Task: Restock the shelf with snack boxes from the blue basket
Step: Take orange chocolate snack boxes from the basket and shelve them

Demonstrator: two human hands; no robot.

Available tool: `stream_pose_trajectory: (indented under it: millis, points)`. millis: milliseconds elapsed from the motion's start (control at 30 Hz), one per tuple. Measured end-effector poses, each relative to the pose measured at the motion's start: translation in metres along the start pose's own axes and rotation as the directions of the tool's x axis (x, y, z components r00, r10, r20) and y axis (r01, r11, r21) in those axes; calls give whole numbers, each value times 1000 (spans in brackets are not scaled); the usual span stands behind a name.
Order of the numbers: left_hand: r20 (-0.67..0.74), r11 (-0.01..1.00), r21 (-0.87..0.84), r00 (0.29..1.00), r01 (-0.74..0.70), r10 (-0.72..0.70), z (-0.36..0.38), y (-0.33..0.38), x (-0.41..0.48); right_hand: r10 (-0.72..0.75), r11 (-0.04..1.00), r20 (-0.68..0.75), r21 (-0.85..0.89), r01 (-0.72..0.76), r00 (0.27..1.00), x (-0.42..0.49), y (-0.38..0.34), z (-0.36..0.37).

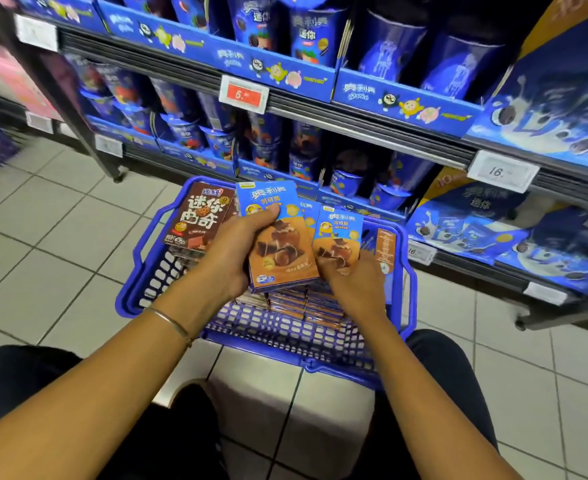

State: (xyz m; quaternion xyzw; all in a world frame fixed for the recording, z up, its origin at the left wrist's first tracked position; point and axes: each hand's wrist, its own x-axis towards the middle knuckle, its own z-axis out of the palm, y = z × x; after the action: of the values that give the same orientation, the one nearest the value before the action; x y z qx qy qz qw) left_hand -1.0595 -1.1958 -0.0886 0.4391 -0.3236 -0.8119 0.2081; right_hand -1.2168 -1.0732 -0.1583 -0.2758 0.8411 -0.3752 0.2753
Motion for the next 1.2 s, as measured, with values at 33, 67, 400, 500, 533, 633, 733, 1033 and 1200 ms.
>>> stream_pose_trajectory:
  millis: [33, 67, 400, 500, 533, 633, 733, 1033, 1200]
  points:
    - [0, 1000, 12, 1000, -3, 3, 1, -1, 0, 10, 1000, -10, -14, -10, 1000, 3, 0, 1]
    - [0, 1000, 19, 1000, -4, 4, 2, -2, 0, 16, 1000, -28, -23, -16, 999, 4, 0, 1]
    - [76, 999, 18, 996, 35, -37, -2, 10, -7, 195, 881, -206, 466, -79, 959, -9, -8, -30]
    - [73, 999, 18, 997, 37, -38, -2, 12, -9, 170, 700, -132, 714, -25, 977, -21, -34, -47]
    - [74, 999, 21, 997, 32, -34, -2, 12, -10, 122, 664, -98, 747, -8, 988, -25, -44, -52]
    - [86, 999, 41, 996, -5, 2, 0, 13, -11, -22, 640, -10, 768, 22, 1000, -35, -70, -58]
    - [125, 996, 64, 991, -65, 56, 3, 16, -12, -97, 752, 26, 657, 56, 995, -42, -87, -48]
    - [77, 962, 86, 964, -260, 254, 0, 33, -21, -245, 818, 62, 549, 172, 968, -52, -102, -25]
    - [-49, 964, -37, 964, -263, 261, -11, 49, -29, 143, 826, -35, 554, -100, 989, -16, -71, -8]
